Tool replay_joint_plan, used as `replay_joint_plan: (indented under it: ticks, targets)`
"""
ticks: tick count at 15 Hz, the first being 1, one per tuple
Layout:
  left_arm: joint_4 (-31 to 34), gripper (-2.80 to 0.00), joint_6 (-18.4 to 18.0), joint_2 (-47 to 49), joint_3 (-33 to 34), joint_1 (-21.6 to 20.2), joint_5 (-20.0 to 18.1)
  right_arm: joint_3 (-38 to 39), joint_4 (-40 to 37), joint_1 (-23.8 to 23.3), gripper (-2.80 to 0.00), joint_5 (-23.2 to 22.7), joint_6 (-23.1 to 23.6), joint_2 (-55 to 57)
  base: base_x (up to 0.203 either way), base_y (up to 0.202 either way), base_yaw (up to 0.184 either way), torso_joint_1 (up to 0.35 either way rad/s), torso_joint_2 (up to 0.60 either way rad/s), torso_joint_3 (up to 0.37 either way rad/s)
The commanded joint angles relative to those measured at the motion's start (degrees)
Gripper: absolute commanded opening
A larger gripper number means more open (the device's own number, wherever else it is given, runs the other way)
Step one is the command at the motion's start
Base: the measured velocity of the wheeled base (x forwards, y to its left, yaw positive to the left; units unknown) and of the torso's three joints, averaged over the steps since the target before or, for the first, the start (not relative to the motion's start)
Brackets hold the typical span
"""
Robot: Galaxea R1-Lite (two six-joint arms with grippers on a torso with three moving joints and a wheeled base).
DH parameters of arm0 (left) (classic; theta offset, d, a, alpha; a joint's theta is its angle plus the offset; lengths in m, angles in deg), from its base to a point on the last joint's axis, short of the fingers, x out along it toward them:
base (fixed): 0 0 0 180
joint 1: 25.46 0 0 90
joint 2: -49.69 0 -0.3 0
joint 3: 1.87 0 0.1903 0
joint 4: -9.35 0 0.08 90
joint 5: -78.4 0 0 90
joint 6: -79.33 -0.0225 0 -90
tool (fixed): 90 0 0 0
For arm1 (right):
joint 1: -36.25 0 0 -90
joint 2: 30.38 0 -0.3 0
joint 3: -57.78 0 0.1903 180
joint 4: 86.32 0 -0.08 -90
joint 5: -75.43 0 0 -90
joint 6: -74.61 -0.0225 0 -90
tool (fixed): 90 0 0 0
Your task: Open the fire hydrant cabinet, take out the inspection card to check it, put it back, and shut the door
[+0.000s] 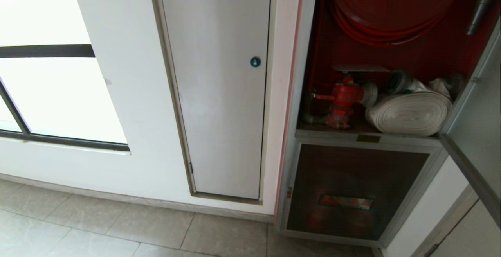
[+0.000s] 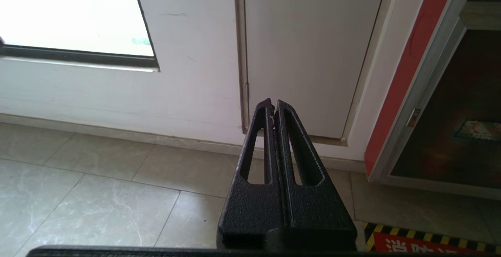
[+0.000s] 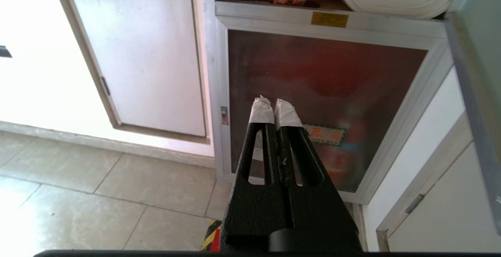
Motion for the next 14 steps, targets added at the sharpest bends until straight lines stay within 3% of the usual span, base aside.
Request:
replay_joint_plan:
  ticks: [1, 14]
  targets:
    - [-0.04, -2.80, 0.03, 0.02, 0.26, -0.08, 0.03, 0.00, 0.01, 0.00, -2.80, -0.03, 0.04, -0.01, 0.000, 0.000, 0.000, 0.000, 0.00, 0.000]
    - [-0.04, -2.80, 0.00, 0.00, 0.26, -0.03, 0.03, 0.00, 0.10, 0.00, -2.80, -0.03, 0.06, -0.01, 0.000, 0.000, 0.000, 0.000, 0.00, 0.000]
